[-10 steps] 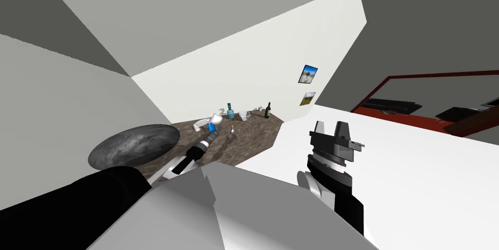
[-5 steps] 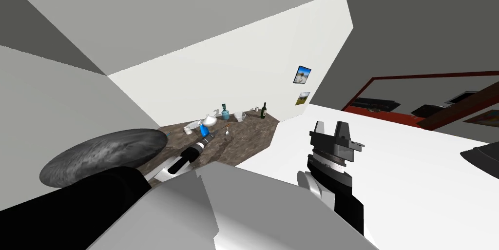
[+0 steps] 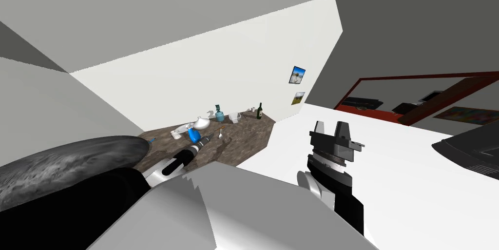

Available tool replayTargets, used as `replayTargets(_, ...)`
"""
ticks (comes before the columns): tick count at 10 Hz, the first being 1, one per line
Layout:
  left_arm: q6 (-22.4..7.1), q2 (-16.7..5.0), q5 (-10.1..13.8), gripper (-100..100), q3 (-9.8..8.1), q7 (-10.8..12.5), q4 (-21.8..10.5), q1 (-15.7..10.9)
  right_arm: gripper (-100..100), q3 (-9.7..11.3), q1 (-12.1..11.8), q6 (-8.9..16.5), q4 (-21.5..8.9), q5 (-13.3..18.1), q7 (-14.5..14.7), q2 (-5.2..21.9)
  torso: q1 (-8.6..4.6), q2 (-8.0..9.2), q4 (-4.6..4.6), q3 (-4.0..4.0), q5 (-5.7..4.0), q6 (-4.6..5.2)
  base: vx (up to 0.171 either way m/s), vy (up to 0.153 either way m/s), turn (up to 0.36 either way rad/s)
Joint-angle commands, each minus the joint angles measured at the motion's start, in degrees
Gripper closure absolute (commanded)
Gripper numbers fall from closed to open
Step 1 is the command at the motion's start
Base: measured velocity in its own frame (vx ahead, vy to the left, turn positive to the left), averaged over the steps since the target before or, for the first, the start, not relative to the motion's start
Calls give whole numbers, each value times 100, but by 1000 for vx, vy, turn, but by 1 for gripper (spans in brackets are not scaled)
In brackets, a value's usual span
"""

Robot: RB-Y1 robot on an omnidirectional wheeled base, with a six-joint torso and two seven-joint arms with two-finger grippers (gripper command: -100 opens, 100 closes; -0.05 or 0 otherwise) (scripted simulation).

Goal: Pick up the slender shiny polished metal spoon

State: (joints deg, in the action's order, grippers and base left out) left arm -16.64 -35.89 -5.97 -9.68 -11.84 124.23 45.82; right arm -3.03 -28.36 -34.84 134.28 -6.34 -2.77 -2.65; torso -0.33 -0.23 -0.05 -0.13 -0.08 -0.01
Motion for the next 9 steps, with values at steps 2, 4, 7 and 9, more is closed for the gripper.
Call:
replayTargets(2,-317,-206,154,-100,-49,-29,-203,7,0,0,0,0,0,0,0,0,-9,-12,-2,-6,-2,1,105,-94,-69)
replayTargets(4,-670,-387,340,-100,-118,-73,-300,158,0,0,0,0,0,0,0,0,12,-3,-1,-2,2,0,95,-60,-97)
replayTargets(7,-1139,-625,627,-100,-206,-134,-435,374,0,0,-1,0,0,0,0,0,-5,-18,-4,-10,0,0,134,-96,-92)
replayTargets(9,-1446,-762,804,-100,-257,-170,-512,506,0,0,-1,0,1,0,0,0,2,-22,-5,-13,-1,-1,133,-74,-78)
